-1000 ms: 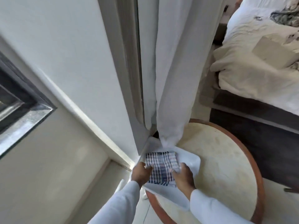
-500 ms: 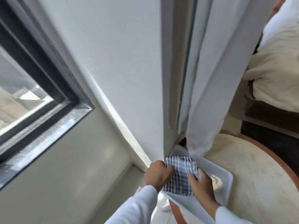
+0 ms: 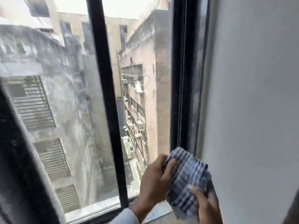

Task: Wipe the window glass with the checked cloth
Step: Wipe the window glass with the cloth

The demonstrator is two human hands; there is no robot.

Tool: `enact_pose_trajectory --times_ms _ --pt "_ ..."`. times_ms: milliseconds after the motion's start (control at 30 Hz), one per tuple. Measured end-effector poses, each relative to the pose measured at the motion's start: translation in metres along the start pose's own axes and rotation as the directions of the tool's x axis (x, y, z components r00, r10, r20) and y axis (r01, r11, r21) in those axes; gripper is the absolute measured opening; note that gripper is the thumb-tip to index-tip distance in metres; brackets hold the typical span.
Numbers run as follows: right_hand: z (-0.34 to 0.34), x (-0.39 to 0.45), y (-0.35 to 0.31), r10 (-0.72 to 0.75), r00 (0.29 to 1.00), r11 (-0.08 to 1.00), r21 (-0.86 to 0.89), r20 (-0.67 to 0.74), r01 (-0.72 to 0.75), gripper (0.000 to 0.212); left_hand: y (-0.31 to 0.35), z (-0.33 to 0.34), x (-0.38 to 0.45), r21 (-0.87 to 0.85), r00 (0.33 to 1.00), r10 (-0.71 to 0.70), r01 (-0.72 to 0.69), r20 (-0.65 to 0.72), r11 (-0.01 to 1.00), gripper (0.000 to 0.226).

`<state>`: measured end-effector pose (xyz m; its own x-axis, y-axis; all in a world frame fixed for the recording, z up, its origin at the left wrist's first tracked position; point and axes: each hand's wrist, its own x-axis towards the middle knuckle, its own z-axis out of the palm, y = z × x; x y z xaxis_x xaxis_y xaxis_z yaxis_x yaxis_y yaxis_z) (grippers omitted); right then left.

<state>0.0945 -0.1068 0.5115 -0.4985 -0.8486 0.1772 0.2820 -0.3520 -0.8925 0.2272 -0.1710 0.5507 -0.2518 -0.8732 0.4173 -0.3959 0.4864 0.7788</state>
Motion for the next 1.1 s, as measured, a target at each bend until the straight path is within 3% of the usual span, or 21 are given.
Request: enact_pose_trajectory --times_ms 100,167,267,333,400,467,533,600,633,667,733,800,933,967,1000,1100 --pt "0.076 0.0 -0.081 0.041 0.968 0.998 0.038 0.249 -0.053 0.04 0.046 -0.081 0.035 -0.141 0.982 0.037 -0.063 -0.186 0.988 0.027" --pt "0.126 0.007 -0.126 0.054 0.925 0.99 0.097 0.377 -0.098 0.037 0.066 -0.129 0.049 -0.12 0.948 0.062 -0.104 -0.311 0.987 0.029" --pt "0.189 0.025 -0.156 0.061 0.882 0.969 0.185 0.468 -0.165 0.036 0.079 -0.201 0.062 -0.021 0.88 0.1 -0.124 -0.464 0.992 0.024" --pt "0.228 0.031 -0.162 0.026 0.861 0.962 0.222 0.508 -0.16 0.037 0.077 -0.252 0.062 0.191 0.784 0.18 -0.08 -0.594 0.978 0.029" --pt "0.27 0.034 -0.162 -0.106 0.883 0.975 0.222 0.457 0.002 0.038 0.069 -0.298 0.057 0.449 0.651 0.322 0.032 -0.687 0.893 0.036" --pt "0.306 0.029 -0.158 -0.337 0.848 0.942 0.148 0.41 0.302 0.042 0.061 -0.338 0.054 0.609 0.566 0.44 0.144 -0.698 0.78 0.036" --pt "0.338 0.023 -0.147 -0.564 0.707 0.791 0.033 0.425 0.611 0.057 0.052 -0.374 0.055 0.712 0.53 0.526 0.24 -0.665 0.66 0.04" --pt "0.37 0.032 -0.128 -0.696 0.504 0.485 -0.182 0.512 0.855 0.073 0.043 -0.405 0.057 0.753 0.521 0.562 0.291 -0.642 0.59 0.049" --pt "0.385 0.042 -0.116 -0.705 0.415 0.317 -0.268 0.575 0.91 0.075 0.04 -0.419 0.057 0.761 0.534 0.557 0.311 -0.635 0.569 0.054" --pt "0.399 0.053 -0.101 -0.673 0.376 0.216 -0.318 0.637 0.923 0.073 0.035 -0.43 0.057 0.771 0.555 0.55 0.324 -0.624 0.548 0.058" --pt "0.416 0.058 -0.069 -0.567 0.391 0.128 -0.392 0.725 0.911 0.076 0.024 -0.444 0.057 0.808 0.603 0.562 0.274 -0.567 0.522 0.063" --pt "0.422 0.049 -0.029 -0.492 0.35 0.025 -0.388 0.797 0.921 0.083 0.009 -0.446 0.057 0.806 0.667 0.544 0.147 -0.509 0.574 0.067" --pt "0.435 0.052 -0.016 -0.463 -0.006 -0.312 -0.157 0.886 0.937 0.069 -0.004 -0.446 0.066 0.649 0.685 0.428 0.085 -0.589 0.756 0.071" --pt "0.438 0.061 -0.033 -0.504 -0.008 -0.338 -0.188 0.864 0.922 0.066 -0.007 -0.446 0.069 0.63 0.677 0.423 0.077 -0.602 0.773 0.072" --pt "0.44 0.07 -0.05 -0.572 0.052 -0.305 -0.272 0.819 0.913 0.064 -0.01 -0.446 0.072 0.63 0.667 0.434 0.068 -0.605 0.774 0.072" --pt "0.417 0.069 -0.049 -0.689 0.403 0.016 -0.544 0.602 0.839 0.063 -0.024 -0.447 0.079 0.691 0.643 0.49 0.085 -0.588 0.718 0.073"
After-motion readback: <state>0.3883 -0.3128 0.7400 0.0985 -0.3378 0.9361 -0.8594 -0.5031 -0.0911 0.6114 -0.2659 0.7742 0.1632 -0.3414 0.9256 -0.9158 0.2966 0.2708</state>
